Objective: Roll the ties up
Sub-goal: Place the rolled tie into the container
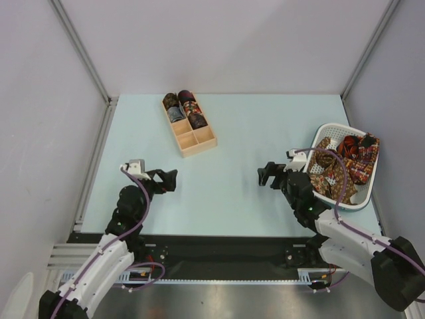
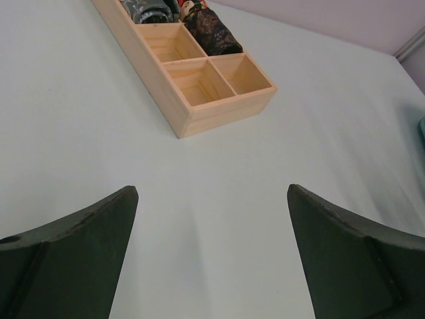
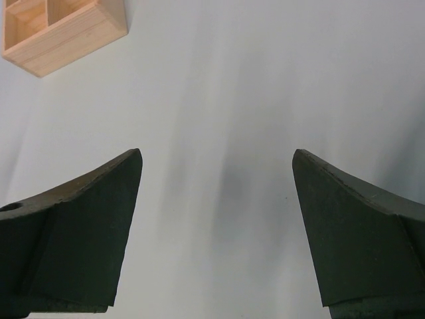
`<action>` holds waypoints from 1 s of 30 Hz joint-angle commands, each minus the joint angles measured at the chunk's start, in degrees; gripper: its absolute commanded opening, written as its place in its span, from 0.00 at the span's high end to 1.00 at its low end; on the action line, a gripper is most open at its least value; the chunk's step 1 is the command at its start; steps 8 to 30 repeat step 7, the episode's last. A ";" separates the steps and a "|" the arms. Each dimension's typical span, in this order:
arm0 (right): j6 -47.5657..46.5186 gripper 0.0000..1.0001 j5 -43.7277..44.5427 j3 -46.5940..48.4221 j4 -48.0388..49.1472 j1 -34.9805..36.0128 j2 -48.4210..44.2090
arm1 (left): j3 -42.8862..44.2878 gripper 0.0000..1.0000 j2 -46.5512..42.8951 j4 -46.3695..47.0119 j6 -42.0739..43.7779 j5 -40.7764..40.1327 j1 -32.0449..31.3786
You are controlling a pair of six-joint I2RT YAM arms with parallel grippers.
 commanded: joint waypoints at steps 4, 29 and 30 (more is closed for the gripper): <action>-0.01 0.04 0.85 2.21 1.88 -0.19 0.71 | 1.22 0.00 2.74 2.50 2.05 -2.42 -0.16; -0.28 0.02 1.90 1.77 1.79 -0.19 -0.69 | 1.75 0.00 3.80 2.23 2.22 -3.21 -0.16; -0.28 0.02 1.90 1.77 1.79 -0.19 -0.69 | 1.75 0.00 3.80 2.23 2.22 -3.21 -0.16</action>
